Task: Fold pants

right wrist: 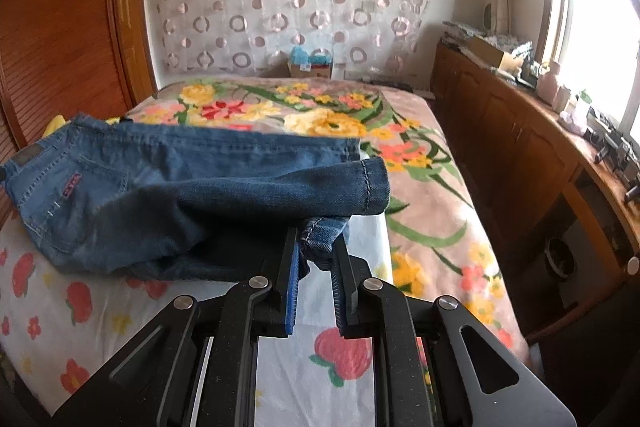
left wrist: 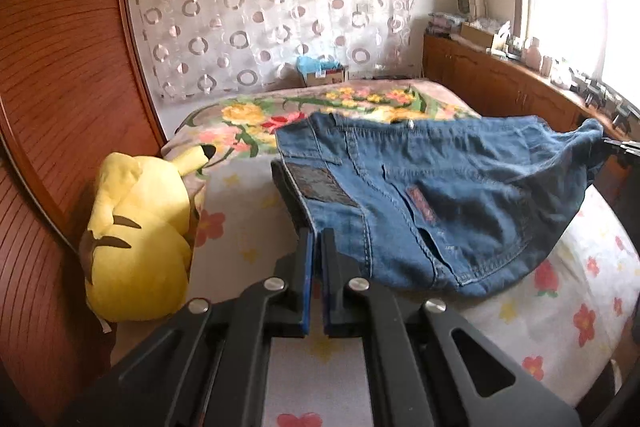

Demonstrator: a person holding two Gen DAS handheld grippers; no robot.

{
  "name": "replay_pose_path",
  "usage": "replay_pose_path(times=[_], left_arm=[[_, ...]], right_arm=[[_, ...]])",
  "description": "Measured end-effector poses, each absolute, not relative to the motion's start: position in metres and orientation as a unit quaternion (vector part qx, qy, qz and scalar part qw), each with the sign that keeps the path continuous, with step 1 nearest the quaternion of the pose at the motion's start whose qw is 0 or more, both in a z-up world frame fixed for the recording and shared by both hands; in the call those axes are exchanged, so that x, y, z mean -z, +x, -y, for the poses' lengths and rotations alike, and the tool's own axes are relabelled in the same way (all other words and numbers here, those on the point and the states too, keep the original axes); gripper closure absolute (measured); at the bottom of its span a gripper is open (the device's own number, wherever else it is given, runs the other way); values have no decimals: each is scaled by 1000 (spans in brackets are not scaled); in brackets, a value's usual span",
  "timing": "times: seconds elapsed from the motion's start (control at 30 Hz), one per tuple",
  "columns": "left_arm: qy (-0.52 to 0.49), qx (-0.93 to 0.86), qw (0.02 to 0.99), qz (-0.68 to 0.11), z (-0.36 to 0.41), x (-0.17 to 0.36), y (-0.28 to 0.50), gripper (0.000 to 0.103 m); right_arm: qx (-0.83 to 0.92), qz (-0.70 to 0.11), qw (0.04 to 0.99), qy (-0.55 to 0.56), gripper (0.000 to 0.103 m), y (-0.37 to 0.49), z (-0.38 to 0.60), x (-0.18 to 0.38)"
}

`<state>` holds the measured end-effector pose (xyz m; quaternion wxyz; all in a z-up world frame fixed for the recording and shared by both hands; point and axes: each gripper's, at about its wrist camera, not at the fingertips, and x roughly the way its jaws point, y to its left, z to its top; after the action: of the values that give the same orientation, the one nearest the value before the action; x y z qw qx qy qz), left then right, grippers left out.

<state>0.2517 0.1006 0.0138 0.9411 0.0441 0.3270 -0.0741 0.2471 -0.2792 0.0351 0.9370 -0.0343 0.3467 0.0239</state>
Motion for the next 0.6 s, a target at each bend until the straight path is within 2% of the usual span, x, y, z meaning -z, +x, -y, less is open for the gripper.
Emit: replay_pose_path(times=[0.27, 0.6], left_arm=[[32, 81, 950, -301, -113, -38, 215, 103], [7, 91, 950, -299, -134, -37, 142, 103]], right_arm=[[-30, -327, 944, -37, 92, 217, 285, -58], [-43, -324, 944, -37, 92, 150, 291, -62]])
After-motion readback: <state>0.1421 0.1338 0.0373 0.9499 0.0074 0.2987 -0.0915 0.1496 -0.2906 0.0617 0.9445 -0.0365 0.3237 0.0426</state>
